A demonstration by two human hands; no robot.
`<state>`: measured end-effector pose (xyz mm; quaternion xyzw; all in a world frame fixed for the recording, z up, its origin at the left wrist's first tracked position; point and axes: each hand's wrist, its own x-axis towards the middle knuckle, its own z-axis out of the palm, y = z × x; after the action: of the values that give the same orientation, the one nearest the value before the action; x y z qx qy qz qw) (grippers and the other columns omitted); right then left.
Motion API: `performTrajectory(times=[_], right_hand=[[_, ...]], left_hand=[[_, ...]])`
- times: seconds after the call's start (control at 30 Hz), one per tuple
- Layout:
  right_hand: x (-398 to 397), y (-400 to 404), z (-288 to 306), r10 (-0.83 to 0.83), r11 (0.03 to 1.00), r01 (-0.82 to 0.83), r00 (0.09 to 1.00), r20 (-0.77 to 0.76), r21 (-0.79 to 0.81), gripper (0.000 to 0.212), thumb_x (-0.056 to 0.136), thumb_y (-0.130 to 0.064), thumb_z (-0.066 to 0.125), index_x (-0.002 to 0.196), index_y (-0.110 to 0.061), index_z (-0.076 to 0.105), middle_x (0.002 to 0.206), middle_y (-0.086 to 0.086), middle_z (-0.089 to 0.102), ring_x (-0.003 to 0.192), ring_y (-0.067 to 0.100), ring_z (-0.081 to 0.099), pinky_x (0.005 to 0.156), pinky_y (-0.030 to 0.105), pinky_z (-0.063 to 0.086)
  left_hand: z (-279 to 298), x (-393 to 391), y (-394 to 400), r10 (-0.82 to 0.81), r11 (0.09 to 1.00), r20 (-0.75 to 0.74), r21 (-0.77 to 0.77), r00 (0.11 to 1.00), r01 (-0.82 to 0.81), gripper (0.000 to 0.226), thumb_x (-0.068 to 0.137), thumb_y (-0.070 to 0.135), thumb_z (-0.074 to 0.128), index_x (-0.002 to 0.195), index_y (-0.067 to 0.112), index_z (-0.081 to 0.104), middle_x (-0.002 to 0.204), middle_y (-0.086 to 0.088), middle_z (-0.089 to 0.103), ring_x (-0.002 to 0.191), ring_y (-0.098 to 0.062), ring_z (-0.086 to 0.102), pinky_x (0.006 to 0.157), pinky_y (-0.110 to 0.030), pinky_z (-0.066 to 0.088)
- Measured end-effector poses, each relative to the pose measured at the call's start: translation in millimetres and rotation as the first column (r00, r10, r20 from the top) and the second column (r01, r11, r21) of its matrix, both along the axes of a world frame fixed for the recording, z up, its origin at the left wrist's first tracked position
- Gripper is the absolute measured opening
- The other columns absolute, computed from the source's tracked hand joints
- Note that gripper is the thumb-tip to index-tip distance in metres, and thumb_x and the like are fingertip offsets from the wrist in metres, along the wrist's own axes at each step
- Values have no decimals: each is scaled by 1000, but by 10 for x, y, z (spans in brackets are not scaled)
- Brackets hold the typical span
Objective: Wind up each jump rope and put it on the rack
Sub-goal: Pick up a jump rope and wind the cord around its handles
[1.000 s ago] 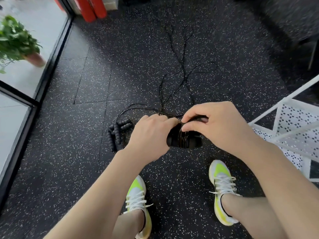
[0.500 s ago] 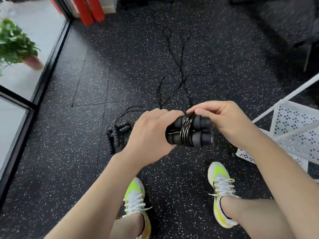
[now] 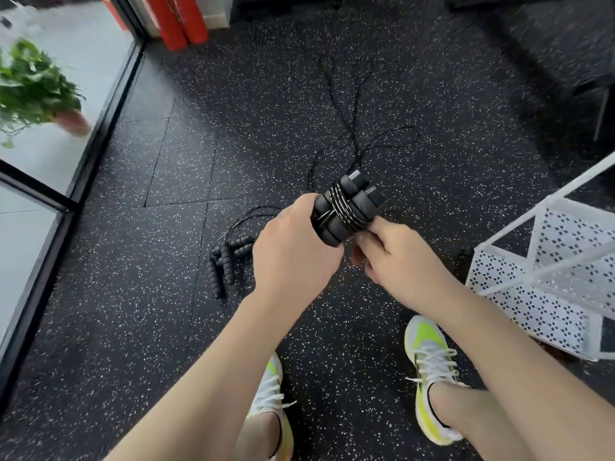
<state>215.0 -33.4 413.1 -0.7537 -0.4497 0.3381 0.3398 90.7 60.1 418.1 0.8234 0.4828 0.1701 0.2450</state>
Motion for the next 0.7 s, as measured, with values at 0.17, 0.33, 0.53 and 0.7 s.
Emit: performTrajectory(times=[0.17,0.33,0.53,0.7], right_hand=[[-114,-48,93,109,992,-103,990,85,-68,25,104,-25,44,82,-21,55,61,-9,65,39,5,46,45,25,37],[-162,-94,150,236,962,-198,949,208,-187,29,100,-34,49,82,-13,57,71,2,68,50,24,57,54,43,50],[-185,-110,192,274,960,-246,928,251,-137,31,100,-32,49,78,-12,58,73,2,70,52,23,59,53,42,51],[-36,-99,228,169,985,-167,939,300,-31,22,101,-33,53,87,-23,67,71,-6,70,51,10,59,55,36,52]], left_hand=[[-74,-33,71,73,996,-149,53,986,-66,25,83,27,64,107,32,57,91,9,63,77,-21,50,65,-32,40],[-204,-78,121,79,995,-270,83,960,-58,23,85,29,64,106,29,55,98,7,64,77,-22,47,63,-32,37],[-297,-115,151,41,993,-341,116,939,-1,28,82,31,70,107,29,56,96,5,64,76,-23,49,61,-32,36],[-336,-137,138,-86,968,-328,196,941,156,31,81,29,72,108,27,57,96,6,63,85,-26,60,65,-33,36]])
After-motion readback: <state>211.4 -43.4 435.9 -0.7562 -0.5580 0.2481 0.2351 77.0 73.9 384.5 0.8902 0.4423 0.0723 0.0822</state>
